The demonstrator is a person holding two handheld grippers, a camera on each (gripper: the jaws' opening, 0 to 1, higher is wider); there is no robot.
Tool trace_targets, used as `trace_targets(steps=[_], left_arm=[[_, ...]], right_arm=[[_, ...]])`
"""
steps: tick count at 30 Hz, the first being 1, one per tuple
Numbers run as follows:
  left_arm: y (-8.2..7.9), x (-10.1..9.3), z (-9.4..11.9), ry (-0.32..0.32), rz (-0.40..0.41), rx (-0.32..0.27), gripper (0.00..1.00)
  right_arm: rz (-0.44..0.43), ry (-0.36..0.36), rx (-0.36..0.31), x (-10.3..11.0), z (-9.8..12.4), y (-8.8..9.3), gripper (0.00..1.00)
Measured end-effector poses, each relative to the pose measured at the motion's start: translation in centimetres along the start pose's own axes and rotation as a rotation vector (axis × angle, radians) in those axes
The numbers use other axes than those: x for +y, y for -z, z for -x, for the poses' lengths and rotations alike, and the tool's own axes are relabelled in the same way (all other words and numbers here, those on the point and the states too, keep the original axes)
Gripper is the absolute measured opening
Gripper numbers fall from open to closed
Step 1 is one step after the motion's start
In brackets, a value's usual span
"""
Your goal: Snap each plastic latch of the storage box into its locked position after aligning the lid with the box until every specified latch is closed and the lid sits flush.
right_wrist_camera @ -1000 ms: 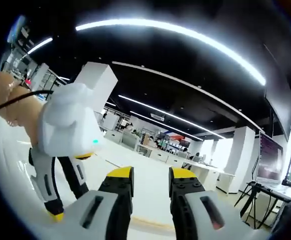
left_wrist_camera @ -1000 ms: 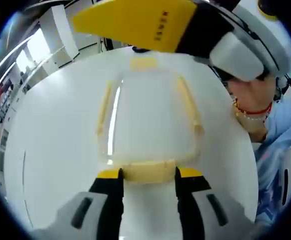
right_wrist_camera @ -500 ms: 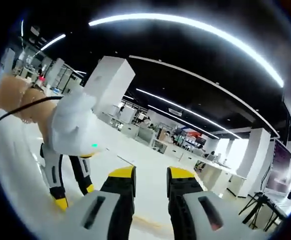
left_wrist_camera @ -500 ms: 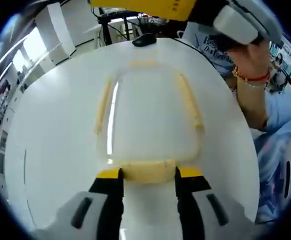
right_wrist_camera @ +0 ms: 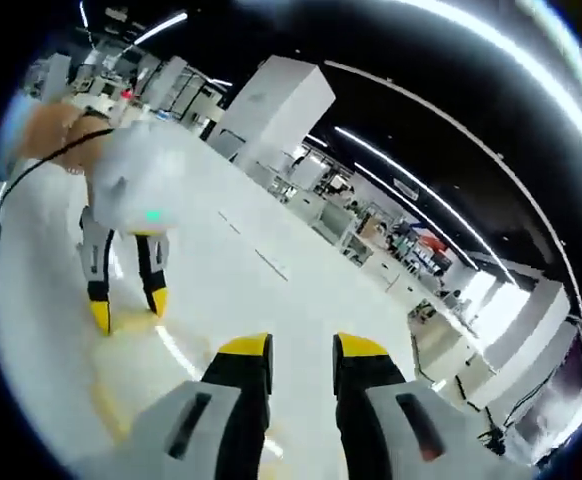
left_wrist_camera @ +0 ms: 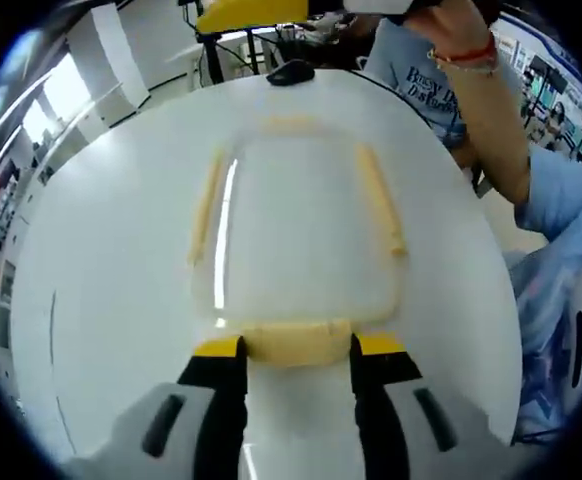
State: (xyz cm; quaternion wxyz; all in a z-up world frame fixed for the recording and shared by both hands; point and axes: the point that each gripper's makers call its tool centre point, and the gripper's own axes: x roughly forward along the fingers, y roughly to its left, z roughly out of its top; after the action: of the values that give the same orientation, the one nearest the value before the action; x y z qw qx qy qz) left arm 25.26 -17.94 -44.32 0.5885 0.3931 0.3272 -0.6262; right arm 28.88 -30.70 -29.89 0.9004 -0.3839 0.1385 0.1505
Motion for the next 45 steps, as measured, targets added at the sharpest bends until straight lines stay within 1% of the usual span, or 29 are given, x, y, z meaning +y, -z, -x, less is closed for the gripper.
trace_targets(steps=[1, 2, 4, 5, 6, 8, 9, 11, 12, 13, 14, 15, 16, 18, 20, 21, 22, 24, 27, 28, 31, 32, 33, 34, 39, 44, 45], left_arm=[[0.0, 0.0, 0.0, 0.0, 0.0, 0.001, 0.41], [0.0, 0.0, 0.0, 0.001, -0.001, 0.002, 0.41], [0.0, -0.1, 0.1, 0.002, -0.001, 0.003, 0.41], [-0.1, -0.1, 0.1, 0.002, -0.001, 0.004, 0.41], [-0.1, -0.1, 0.1, 0.003, -0.001, 0.005, 0.41], [-0.1, -0.1, 0.1, 0.006, 0.002, 0.004, 0.41], [-0.1, -0.1, 0.1, 0.007, 0.004, 0.004, 0.41], [-0.1, 0.0, 0.1, 0.008, 0.008, 0.004, 0.41], [-0.1, 0.0, 0.1, 0.008, 0.007, 0.005, 0.41], [-0.1, 0.0, 0.1, 0.009, 0.007, 0.005, 0.41], [-0.1, 0.0, 0.1, 0.009, 0.007, 0.005, 0.41], [-0.1, 0.0, 0.1, 0.01, 0.008, 0.005, 0.41], [-0.1, 0.1, 0.1, 0.012, 0.01, 0.004, 0.41], [0.0, 0.1, 0.2, 0.016, 0.014, 0.004, 0.41], [0.0, 0.2, 0.1, 0.02, 0.015, 0.004, 0.41], [0.0, 0.2, 0.1, 0.021, 0.016, 0.005, 0.41], [0.0, 0.2, 0.1, 0.023, 0.016, 0.005, 0.41], [0.0, 0.3, 0.1, 0.025, 0.019, 0.005, 0.41], [0.0, 0.5, 0.0, 0.03, 0.024, 0.004, 0.41], [0.0, 0.5, 0.0, 0.031, 0.025, 0.004, 0.41], [0.0, 0.7, -0.1, 0.033, 0.026, 0.004, 0.41], [0.0, 0.7, -0.1, 0.034, 0.026, 0.004, 0.41], [0.0, 0.7, -0.1, 0.035, 0.026, 0.004, 0.41], [-0.1, 0.8, -0.1, 0.036, 0.025, 0.004, 0.41], [0.0, 0.9, -0.3, 0.04, 0.02, 0.009, 0.41], [0.1, 1.0, -0.3, 0.043, 0.017, 0.008, 0.41], [0.1, 0.9, -0.3, 0.043, 0.016, 0.008, 0.41]], right_arm=[[0.035, 0.009, 0.014, -0.3, -0.2, 0.2, 0.21], [0.065, -0.011, 0.031, -0.2, -0.5, 0.5, 0.21], [0.125, -0.076, 0.073, 0.5, -0.9, 1.3, 0.21], [0.15, -0.128, 0.094, 1.1, -1.1, 1.7, 0.21], [0.158, -0.15, 0.103, 1.3, -1.1, 1.9, 0.21], [0.211, -0.219, 0.14, 1.7, -1.2, 2.7, 0.21], [0.213, -0.241, 0.151, 1.8, -1.2, 3.0, 0.21], [0.218, -0.357, 0.204, 2.5, -0.8, 4.4, 0.22], [0.244, -0.381, 0.224, 2.4, -0.7, 5.0, 0.22], [0.269, -0.425, 0.252, 2.6, -0.5, 5.7, 0.23], [0.274, -0.474, 0.291, 3.0, -0.2, 6.6, 0.25], [0.282, -0.496, 0.32, 3.0, -0.1, 7.2, 0.27], [0.292, -0.538, 0.345, 3.4, 0.1, 7.9, 0.29], [0.282, -0.627, 0.388, 4.4, 0.5, 9.2, 0.3], [0.297, -0.669, 0.405, 4.9, 0.6, 9.7, 0.3], [0.288, -0.686, 0.395, 5.3, 0.5, 9.6, 0.31], [0.278, -0.724, 0.393, 5.8, 0.7, 9.6, 0.32], [0.293, -0.74, 0.413, 5.6, 0.6, 9.9, 0.33], [0.331, -0.77, 0.526, 4.8, 0.9, 11.5, 0.37], [0.342, -0.792, 0.56, 4.6, 1.1, 12.0, 0.38], [0.338, -0.839, 0.62, 4.4, 1.2, 13.2, 0.4], [0.345, -0.838, 0.631, 4.3, 1.1, 13.5, 0.4], [0.357, -0.849, 0.667, 4.1, 1.3, 14.3, 0.41], [0.359, -0.861, 0.689, 4.1, 1.4, 14.8, 0.41], [0.358, -0.893, 0.686, 4.8, 1.2, 15.8, 0.43], [0.366, -0.912, 0.63, 5.7, 0.5, 15.9, 0.43], [0.374, -0.918, 0.628, 5.8, 0.4, 16.0, 0.43]])
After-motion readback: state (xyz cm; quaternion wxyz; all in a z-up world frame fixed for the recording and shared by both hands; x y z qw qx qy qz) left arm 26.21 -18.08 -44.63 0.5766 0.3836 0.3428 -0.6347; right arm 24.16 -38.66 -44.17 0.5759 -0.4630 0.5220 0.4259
